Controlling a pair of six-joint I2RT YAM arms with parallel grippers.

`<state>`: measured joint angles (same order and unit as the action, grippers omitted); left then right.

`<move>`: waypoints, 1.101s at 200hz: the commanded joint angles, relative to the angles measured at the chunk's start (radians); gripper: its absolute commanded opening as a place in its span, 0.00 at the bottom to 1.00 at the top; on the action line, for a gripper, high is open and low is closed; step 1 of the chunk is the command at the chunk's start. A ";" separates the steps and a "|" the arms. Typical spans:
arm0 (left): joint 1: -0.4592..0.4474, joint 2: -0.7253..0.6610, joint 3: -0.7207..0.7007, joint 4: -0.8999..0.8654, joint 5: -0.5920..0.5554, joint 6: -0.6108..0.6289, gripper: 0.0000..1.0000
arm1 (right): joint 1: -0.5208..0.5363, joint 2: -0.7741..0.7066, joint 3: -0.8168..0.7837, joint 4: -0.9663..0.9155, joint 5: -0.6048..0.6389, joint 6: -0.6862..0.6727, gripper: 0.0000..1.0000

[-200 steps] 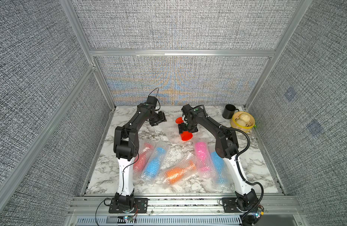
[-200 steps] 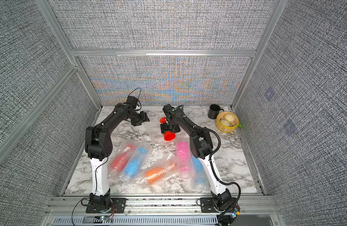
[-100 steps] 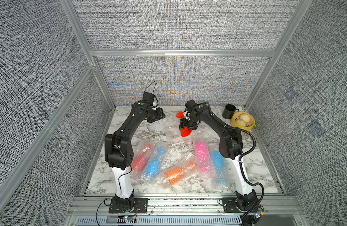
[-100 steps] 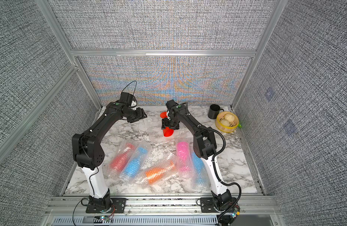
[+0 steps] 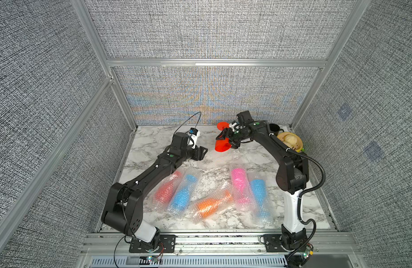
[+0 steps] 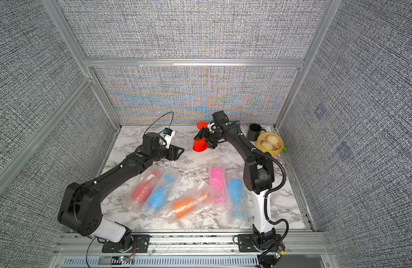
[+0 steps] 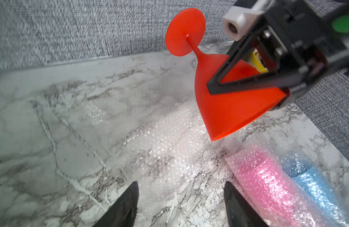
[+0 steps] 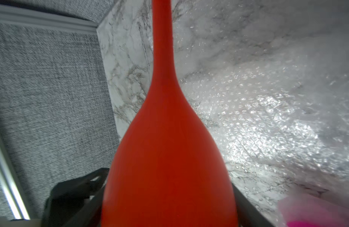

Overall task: Unpack wine glasses from bubble wrap
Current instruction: Pick up the wine glass from the bubble wrap.

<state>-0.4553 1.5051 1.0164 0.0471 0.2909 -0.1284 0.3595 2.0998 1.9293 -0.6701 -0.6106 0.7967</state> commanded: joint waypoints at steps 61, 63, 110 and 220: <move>-0.065 -0.011 -0.137 0.552 -0.046 0.245 0.90 | 0.009 -0.158 -0.228 0.444 -0.145 0.358 0.69; -0.067 -0.011 -0.137 0.555 -0.052 0.247 0.90 | 0.009 -0.161 -0.232 0.448 -0.145 0.361 0.69; -0.068 0.021 -0.128 0.597 -0.107 0.246 0.81 | 0.030 -0.182 -0.276 0.518 -0.149 0.405 0.68; -0.071 0.059 -0.105 0.650 -0.091 0.156 0.00 | 0.082 -0.172 -0.271 0.532 -0.093 0.453 0.64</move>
<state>-0.5201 1.5635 0.8970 0.6514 0.1566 0.0513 0.4267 1.9259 1.6608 -0.1444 -0.7132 1.2549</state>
